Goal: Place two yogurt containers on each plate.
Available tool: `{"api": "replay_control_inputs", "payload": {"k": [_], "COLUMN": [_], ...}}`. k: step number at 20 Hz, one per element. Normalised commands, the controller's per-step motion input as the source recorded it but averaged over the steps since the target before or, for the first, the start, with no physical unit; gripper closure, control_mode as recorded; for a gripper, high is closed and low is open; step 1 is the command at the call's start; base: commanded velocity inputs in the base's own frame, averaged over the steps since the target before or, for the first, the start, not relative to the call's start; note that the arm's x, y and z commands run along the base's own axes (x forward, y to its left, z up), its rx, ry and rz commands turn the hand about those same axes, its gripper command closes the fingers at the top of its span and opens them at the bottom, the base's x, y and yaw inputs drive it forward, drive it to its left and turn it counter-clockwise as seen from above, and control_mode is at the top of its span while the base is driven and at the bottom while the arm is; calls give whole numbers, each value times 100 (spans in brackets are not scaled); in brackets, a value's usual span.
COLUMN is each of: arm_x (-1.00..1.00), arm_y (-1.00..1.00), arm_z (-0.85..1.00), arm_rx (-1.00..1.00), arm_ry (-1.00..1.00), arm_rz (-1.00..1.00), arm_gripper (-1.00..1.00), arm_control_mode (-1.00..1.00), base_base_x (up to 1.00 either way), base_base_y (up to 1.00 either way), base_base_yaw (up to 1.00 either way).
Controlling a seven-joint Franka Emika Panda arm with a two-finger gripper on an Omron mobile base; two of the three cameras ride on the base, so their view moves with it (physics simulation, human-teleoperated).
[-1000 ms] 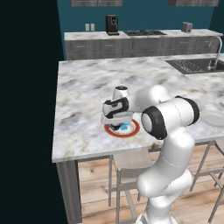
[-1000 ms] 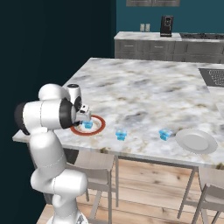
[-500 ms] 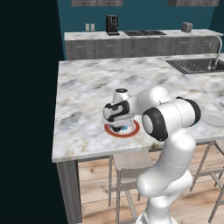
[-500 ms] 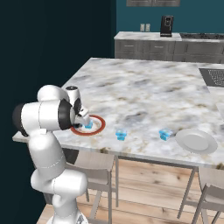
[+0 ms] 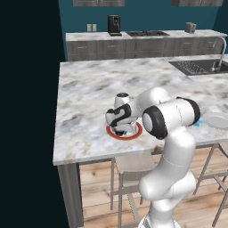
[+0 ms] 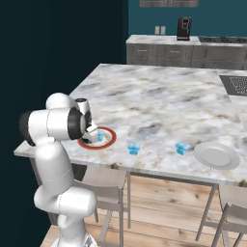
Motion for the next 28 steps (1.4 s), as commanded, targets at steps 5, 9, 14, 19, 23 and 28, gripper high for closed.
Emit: {"api": "replay_control_inputs", "payload": {"k": [5, 9, 14, 19, 23, 28], "arm_x": [24, 15, 0, 0, 0, 0], "arm_y": [-13, -9, 0, 0, -1, 3], "arm_z": [-12, -13, -1, 1, 9, 11], "arm_rx": [0, 1, 6, 7, 12, 10], "arm_ry": [0, 0, 0, 0, 0, 0], "arm_rz": [-18, -13, -7, -3, 0, 0], "arm_gripper": [100, 100, -100, -100, -100, -100], "arm_control_mode": [-100, -100, -100, -100, -100, -100], "base_base_x": [0, 0, 0, 0, 0, 0], "base_base_y": [0, 0, 0, 0, 0, 0], "base_base_yaw": [0, 0, 0, 0, 0, 0]}}
